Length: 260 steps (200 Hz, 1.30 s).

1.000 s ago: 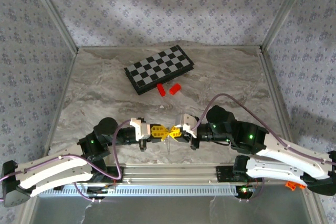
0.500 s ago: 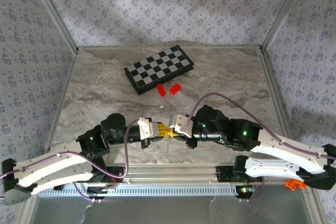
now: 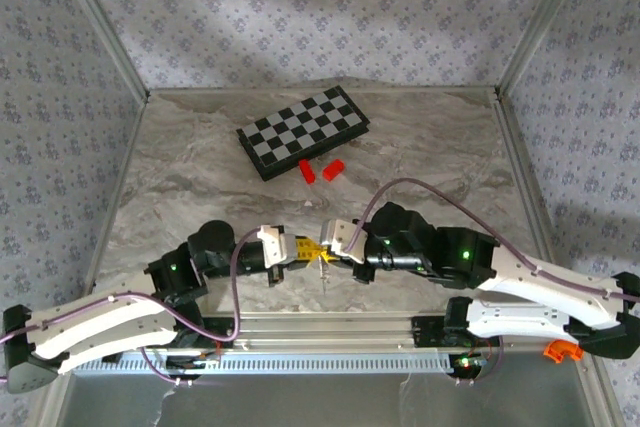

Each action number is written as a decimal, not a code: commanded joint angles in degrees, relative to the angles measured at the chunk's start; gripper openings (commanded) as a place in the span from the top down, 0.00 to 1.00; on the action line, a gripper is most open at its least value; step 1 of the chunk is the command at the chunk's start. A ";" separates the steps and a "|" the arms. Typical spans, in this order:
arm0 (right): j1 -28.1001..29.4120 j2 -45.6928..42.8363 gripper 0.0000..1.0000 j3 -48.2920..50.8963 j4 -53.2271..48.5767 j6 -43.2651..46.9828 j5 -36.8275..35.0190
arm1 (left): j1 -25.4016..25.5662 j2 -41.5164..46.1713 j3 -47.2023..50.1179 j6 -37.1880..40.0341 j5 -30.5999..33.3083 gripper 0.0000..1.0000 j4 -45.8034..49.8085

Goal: Put the keys on the keyring

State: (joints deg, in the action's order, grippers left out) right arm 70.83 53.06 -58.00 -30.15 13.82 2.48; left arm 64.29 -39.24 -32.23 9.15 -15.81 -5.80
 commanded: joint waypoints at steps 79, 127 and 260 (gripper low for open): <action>0.19 -3.23 0.81 1.89 3.08 -2.31 -0.50 | 0.13 1.80 0.72 -4.10 -3.52 1.00 -11.20; -0.10 -3.14 0.90 2.45 3.62 -2.31 -0.62 | 0.13 2.15 0.94 -4.15 -3.88 1.00 -11.52; -0.36 -0.39 1.00 1.87 1.66 -2.49 2.45 | 0.17 3.48 1.64 -4.63 -3.87 1.00 -12.91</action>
State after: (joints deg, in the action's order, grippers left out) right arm 70.74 51.86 -55.42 -27.07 11.77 3.42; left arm 64.29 -36.77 -30.44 5.23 -18.68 -14.39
